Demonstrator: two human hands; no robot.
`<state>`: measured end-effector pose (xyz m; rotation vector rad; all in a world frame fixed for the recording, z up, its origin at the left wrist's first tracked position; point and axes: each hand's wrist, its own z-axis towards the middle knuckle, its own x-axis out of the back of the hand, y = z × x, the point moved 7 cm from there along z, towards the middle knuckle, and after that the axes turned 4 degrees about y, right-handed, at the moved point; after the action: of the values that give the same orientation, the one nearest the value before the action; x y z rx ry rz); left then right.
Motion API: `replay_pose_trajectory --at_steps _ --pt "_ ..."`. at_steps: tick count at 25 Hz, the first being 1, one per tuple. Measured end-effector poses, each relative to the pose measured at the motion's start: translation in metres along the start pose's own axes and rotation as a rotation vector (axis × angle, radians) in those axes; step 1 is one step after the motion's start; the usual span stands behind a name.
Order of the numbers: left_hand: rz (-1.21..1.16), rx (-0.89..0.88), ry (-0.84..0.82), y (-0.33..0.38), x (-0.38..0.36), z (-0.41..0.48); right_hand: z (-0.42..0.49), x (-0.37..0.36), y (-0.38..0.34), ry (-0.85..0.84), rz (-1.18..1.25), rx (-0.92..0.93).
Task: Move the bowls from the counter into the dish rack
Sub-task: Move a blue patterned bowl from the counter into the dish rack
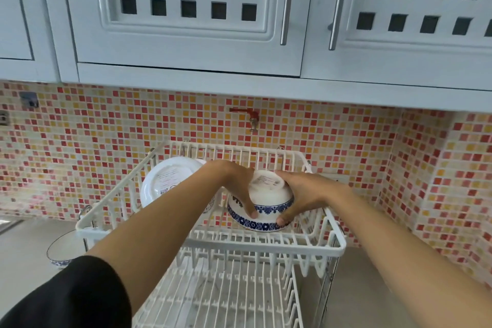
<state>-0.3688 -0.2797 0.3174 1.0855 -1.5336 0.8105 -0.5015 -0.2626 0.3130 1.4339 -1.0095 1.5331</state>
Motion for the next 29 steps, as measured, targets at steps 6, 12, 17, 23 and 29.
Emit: replay_pose_trajectory --at_steps 6,12,17,23,29 --pt "0.137 0.012 0.065 0.009 0.004 -0.003 -0.004 -0.002 0.002 0.002 -0.065 -0.041" --pt "0.117 -0.19 0.383 0.008 0.026 -0.042 -0.02 0.01 -0.014 0.089 0.013 -0.001" --pt "0.0 -0.213 0.726 -0.036 0.061 -0.104 -0.013 0.044 -0.069 0.297 0.018 -0.009" --pt "-0.072 -0.111 0.787 -0.158 0.05 -0.182 0.006 0.059 -0.211 0.459 0.12 0.073" --pt "-0.059 0.1 0.664 -0.296 -0.008 -0.243 0.042 0.019 -0.352 0.484 0.232 0.144"
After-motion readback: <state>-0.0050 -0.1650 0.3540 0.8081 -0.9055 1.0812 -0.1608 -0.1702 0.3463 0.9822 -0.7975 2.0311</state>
